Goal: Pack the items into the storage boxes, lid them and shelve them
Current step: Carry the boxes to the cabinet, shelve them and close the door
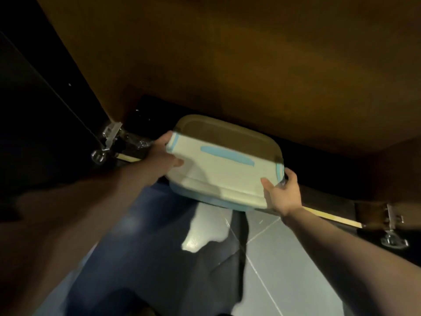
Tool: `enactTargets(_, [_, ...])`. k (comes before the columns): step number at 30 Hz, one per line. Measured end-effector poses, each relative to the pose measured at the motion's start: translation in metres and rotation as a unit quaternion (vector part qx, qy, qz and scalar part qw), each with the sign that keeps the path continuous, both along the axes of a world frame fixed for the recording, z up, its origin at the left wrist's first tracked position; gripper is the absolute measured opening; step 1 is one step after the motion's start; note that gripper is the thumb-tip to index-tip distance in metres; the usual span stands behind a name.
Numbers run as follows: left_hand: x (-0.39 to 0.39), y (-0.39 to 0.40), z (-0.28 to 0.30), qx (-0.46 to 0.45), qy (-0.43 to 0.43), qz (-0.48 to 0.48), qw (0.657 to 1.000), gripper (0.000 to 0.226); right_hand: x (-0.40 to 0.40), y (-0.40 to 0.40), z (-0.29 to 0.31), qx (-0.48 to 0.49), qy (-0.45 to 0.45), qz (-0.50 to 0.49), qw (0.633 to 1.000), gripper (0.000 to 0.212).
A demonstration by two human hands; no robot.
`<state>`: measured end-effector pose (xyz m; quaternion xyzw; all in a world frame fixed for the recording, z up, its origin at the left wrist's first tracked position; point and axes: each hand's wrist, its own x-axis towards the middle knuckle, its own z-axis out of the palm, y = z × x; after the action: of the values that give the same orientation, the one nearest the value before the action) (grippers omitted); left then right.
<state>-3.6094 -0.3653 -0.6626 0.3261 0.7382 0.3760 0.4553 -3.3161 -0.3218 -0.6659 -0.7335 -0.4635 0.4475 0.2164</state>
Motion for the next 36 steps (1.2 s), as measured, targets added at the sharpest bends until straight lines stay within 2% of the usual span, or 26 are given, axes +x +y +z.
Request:
enactTargets(2, [0.002, 0.005, -0.001, 0.012, 0.039, -0.014, 0.999, 0.077, -0.002, 0.01, -0.001, 0.001, -0.022, 0.022, 1.0, 0.069])
enactTargets(4, [0.006, -0.002, -0.003, 0.025, 0.126, -0.059, 0.99, 0.068, -0.008, 0.009, 0.004, 0.029, -0.128, 0.096, 0.987, 0.057])
enactTargets(6, [0.018, -0.024, -0.008, 0.046, 0.245, -0.155, 0.956, 0.063, -0.016, -0.01, 0.012, 0.086, -0.268, 0.248, 0.927, 0.052])
enactTargets(7, [0.025, -0.035, -0.009, 0.067, 0.281, -0.205, 0.935, 0.069, -0.02, -0.021, 0.015, 0.108, -0.289, 0.323, 0.895, 0.053])
enactTargets(9, [0.038, -0.053, -0.006, 0.084, 0.308, -0.253, 0.913, 0.075, -0.028, -0.035, 0.023, 0.098, -0.297, 0.411, 0.857, 0.056])
enactTargets(12, [0.04, -0.051, -0.007, 0.095, 0.321, -0.228, 0.914, 0.055, -0.028, -0.029, 0.022, 0.08, -0.345, 0.451, 0.819, 0.062])
enactTargets(14, [0.037, -0.041, -0.008, 0.088, 0.322, -0.232, 0.914, 0.053, -0.028, -0.019, 0.019, 0.07, -0.364, 0.473, 0.799, 0.064])
enactTargets(18, [0.037, -0.014, -0.006, 0.05, 0.314, -0.232, 0.919, 0.055, -0.038, 0.004, 0.012, 0.049, -0.366, 0.473, 0.8, 0.062])
enactTargets(25, [0.031, 0.005, -0.007, 0.003, 0.351, -0.254, 0.901, 0.055, -0.051, 0.017, 0.006, 0.035, -0.395, 0.467, 0.79, 0.061])
enactTargets(28, [0.028, 0.018, -0.009, -0.054, 0.361, -0.232, 0.902, 0.053, -0.061, 0.021, 0.002, 0.017, -0.385, 0.446, 0.808, 0.059])
enactTargets(31, [0.029, 0.016, -0.011, -0.075, 0.371, -0.259, 0.889, 0.057, -0.064, 0.015, 0.002, 0.008, -0.365, 0.429, 0.826, 0.058])
enactTargets(36, [0.052, -0.04, 0.002, -0.067, 0.293, -0.233, 0.925, 0.057, -0.05, -0.03, 0.027, -0.041, -0.318, 0.423, 0.848, 0.06])
